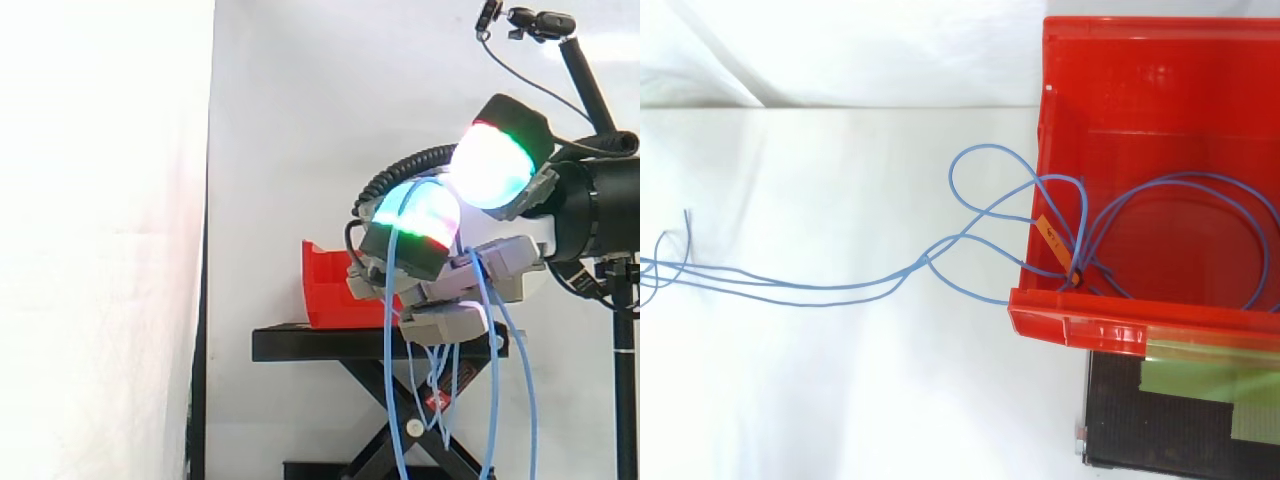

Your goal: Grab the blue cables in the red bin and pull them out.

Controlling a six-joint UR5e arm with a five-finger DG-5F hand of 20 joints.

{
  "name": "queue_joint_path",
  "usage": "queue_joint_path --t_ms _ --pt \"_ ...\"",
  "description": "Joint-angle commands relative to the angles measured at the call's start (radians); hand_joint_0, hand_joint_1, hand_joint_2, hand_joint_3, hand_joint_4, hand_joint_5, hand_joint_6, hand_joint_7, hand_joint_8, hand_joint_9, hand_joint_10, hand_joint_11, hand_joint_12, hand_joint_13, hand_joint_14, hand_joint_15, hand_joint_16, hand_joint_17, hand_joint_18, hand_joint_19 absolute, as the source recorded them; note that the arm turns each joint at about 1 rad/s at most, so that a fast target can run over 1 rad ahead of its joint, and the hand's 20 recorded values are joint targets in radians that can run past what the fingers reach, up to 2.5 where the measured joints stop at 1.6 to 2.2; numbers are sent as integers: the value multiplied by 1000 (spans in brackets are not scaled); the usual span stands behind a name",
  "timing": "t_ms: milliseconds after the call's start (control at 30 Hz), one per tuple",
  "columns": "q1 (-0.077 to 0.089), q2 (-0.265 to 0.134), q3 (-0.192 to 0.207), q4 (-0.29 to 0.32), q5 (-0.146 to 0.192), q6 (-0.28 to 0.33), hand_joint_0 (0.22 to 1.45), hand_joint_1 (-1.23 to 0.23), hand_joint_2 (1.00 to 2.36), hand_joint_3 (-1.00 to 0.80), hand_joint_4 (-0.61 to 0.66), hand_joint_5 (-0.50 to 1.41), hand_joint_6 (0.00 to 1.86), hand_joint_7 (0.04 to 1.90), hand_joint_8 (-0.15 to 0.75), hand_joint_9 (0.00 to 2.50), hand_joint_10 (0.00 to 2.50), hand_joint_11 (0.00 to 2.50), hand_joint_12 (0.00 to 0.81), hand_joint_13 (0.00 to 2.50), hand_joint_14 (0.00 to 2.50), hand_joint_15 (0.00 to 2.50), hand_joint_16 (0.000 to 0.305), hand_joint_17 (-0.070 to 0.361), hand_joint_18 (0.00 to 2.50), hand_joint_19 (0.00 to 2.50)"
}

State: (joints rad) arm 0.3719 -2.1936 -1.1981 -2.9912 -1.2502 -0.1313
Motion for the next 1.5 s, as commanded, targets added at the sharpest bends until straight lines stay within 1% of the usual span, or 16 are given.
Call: queue_joint_path --t_ms 0,67,300,333,567,767,900,933,1133,1267,1333,1367,1400,1433,1467 --pt "-1 0 0 0 0 0 740 -979 1000 -1000 318 601 1031 213 296 808 1 1632 354 1001 2500 178 53 119 956 1332" --pt "-1 0 0 0 0 0 713 -931 1000 -1000 323 637 997 230 299 828 2 1602 354 1009 2500 173 54 122 969 1323" --pt "1 0 0 2 0 -1 663 -866 1000 -1000 347 685 940 247 311 878 2 1595 375 1044 2500 147 58 131 1009 1303" --pt "-1 0 0 2 0 -1 657 -857 1000 -1000 354 702 910 258 314 879 3 1582 382 1055 2500 131 59 132 1013 1317" --pt "1 0 -1 2 0 0 655 -865 1000 -1000 355 731 865 281 309 896 4 1576 381 1063 2500 128 59 132 1026 1294" --pt "-1 0 0 2 0 -1 717 -915 1000 -1000 330 751 853 305 279 912 6 1611 350 1034 2500 178 53 120 1002 1316" --pt "1 0 0 3 0 -1 728 -924 1000 -1000 326 753 854 308 276 917 6 1630 348 1032 2500 188 53 119 1000 1318" --pt "4 0 0 3 0 -1 730 -926 1000 -1000 324 756 856 303 273 916 6 1638 348 1031 2500 189 53 119 1000 1308" --pt "4 0 -1 3 0 -1 742 -936 1000 -1000 326 765 875 303 270 920 4 1651 348 1032 2500 186 52 116 996 1312" --pt "4 0 0 2 0 -1 773 -953 1000 -1000 322 768 890 306 264 924 5 1665 341 1024 2500 204 50 112 987 1323" --pt "4 0 0 2 0 -1 779 -960 1000 -1000 312 769 901 304 267 930 3 1707 340 1021 2500 216 49 110 986 1321" --pt "4 -1 0 2 0 -1 785 -962 1000 -1000 314 770 906 301 270 915 199 1675 333 1023 2500 208 48 108 986 1314" --pt "4 0 0 2 0 -1 785 -963 1000 -1000 314 770 908 301 270 908 238 1674 332 1022 2500 209 49 109 986 1314" --pt "4 0 0 2 0 -1 789 -961 1000 -1000 308 769 909 302 278 894 368 1636 330 1019 2500 216 48 109 990 1313" --pt "4 0 0 2 0 -1 789 -961 1000 -1000 303 769 912 299 276 887 395 1631 328 1020 2500 198 48 109 989 1315"
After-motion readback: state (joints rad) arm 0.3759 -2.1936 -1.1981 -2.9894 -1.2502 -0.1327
